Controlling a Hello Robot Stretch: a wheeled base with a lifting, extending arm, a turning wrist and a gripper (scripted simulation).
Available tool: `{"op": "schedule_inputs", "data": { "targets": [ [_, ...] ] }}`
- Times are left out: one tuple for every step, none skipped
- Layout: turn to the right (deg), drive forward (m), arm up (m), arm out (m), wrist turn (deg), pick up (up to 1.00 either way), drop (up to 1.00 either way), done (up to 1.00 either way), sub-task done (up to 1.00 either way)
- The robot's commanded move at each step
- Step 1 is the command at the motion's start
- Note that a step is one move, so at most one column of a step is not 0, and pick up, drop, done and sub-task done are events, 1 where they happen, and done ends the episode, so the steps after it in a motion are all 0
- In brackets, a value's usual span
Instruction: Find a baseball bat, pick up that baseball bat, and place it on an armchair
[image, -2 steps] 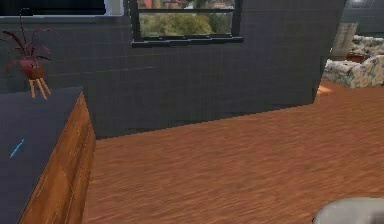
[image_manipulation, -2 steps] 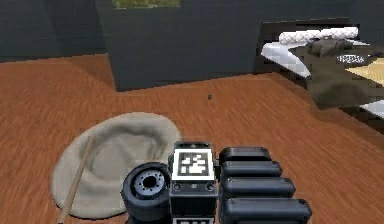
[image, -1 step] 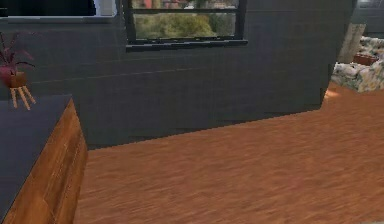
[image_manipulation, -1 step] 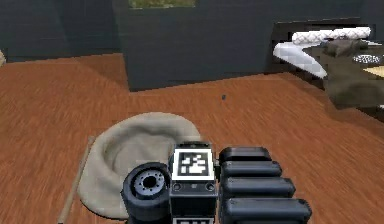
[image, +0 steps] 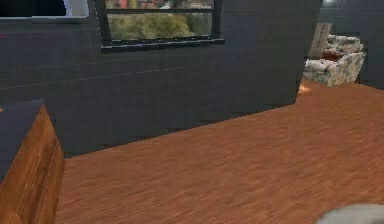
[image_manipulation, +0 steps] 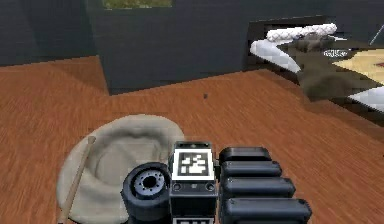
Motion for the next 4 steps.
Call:
{"op": "schedule_inputs", "data": {
  "targets": [
    [0.0,0.65,0.00,0.00,0.0,0.00,0.00,0.00,0.00],
    [15.0,0.00,0.00,0.00,0.0,0.00,0.00,0.00,0.00],
    [0.0,0.55,0.00,0.00,0.0,0.00,0.00,0.00,0.00],
    [45.0,0.00,0.00,0.00,0.0,0.00,0.00,0.00,0.00]
  ]
}}
